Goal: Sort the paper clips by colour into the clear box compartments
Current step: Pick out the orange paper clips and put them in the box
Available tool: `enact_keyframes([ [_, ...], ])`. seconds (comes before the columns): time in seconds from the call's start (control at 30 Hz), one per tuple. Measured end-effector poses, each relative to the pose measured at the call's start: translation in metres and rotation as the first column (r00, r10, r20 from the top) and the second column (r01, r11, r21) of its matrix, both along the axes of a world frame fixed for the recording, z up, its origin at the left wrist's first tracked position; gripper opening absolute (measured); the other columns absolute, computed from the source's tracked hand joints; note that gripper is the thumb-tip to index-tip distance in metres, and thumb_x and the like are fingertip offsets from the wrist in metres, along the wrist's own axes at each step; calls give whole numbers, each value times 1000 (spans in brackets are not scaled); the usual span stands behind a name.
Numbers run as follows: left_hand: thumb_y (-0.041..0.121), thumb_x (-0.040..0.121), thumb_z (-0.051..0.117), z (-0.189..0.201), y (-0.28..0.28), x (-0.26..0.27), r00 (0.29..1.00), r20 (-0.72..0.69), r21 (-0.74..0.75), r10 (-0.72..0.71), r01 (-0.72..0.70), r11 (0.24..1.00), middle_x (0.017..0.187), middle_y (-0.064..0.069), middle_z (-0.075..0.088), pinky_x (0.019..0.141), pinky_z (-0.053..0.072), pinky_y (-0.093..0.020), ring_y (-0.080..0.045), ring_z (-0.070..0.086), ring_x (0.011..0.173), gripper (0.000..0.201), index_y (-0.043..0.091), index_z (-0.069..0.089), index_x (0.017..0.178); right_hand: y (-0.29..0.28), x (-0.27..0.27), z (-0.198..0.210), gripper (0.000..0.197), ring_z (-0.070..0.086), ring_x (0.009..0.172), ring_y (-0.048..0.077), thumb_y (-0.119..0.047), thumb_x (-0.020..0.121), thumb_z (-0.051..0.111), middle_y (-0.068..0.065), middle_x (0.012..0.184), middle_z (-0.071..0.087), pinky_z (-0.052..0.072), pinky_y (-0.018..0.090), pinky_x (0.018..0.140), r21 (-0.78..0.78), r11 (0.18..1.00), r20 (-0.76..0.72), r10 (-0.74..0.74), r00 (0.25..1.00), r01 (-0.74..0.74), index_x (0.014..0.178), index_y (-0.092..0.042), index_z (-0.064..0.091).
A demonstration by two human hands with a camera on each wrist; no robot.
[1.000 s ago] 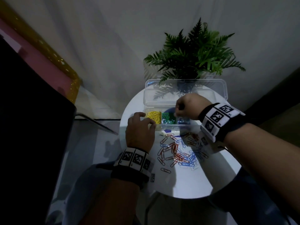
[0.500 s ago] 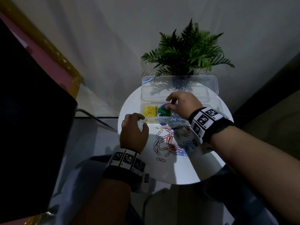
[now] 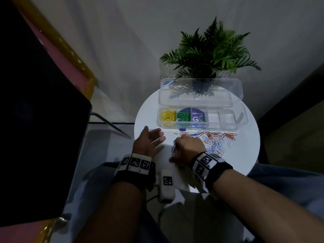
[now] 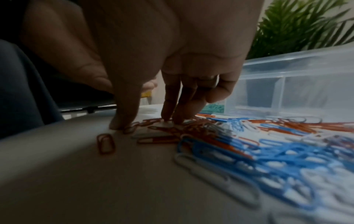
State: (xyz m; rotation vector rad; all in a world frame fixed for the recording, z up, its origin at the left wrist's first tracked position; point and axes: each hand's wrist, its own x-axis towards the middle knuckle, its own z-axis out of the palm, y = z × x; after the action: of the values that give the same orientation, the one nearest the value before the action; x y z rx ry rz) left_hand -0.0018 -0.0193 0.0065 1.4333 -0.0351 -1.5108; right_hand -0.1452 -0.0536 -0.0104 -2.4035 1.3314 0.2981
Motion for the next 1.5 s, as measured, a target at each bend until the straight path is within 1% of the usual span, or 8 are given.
enact_keyframes([
  [0.43,38,101,27,-1,13,-30,980,-167,-2,110,-112,994,97,-9,62,93,40,-38,-22,58,95,46,7,60,92,-13,-20,6,18,61,95,28,-17,86,52,9,101,67,46,29,78,78,996,154,-55,987,43,94,-11,67],
  [0.7,37,101,24,-6,8,-27,951,-278,-2,136,-142,990,113,-11,58,88,42,-37,-24,57,95,45,6,55,112,-24,-27,35,11,60,64,8,-8,85,63,1,69,65,49,23,69,455,878,560,-412,719,149,79,-17,66],
  [0.83,40,100,25,-6,5,-30,927,-362,-36,99,-119,992,91,-12,68,81,46,-35,-24,63,81,48,5,55,113,-25,-21,43,13,57,55,-2,-10,85,64,-3,67,64,46,12,59,543,831,583,-474,660,118,76,-19,65],
  [1.03,35,101,25,0,4,-39,900,-417,-82,125,-175,981,75,-15,71,75,47,-37,-25,70,67,51,-1,61,94,-16,-1,43,18,64,88,15,-16,89,60,8,99,72,49,26,84,406,913,598,-305,741,49,98,-7,72],
  [1.17,33,103,18,-4,3,-24,886,-404,-33,230,-265,964,78,-14,65,79,45,-33,-24,59,82,55,-2,59,88,-24,-2,38,17,61,71,10,-17,89,58,2,88,70,46,10,69,300,920,657,-390,645,251,97,-10,72],
  [1.23,32,103,18,-7,5,-13,895,-354,-1,271,-290,957,69,-12,69,85,44,-33,-23,59,83,54,1,59,85,-26,-7,29,15,58,70,7,-15,88,58,0,86,67,39,6,59,206,946,566,-323,759,249,94,-12,72],
  [1.33,31,102,20,-11,9,-5,902,-319,13,290,-302,953,63,-10,71,83,45,-33,-23,60,84,51,2,59,85,-25,-10,10,25,58,103,21,-11,86,57,6,113,60,44,23,86,206,978,271,-68,960,11,107,-20,69],
  [1.5,33,102,21,-14,9,-6,915,-311,12,258,-267,963,66,-9,72,80,46,-32,-22,65,78,51,3,59,86,-21,-4,-1,16,53,105,26,-24,82,64,2,99,44,47,34,87,164,982,151,64,986,-89,96,-25,70],
])
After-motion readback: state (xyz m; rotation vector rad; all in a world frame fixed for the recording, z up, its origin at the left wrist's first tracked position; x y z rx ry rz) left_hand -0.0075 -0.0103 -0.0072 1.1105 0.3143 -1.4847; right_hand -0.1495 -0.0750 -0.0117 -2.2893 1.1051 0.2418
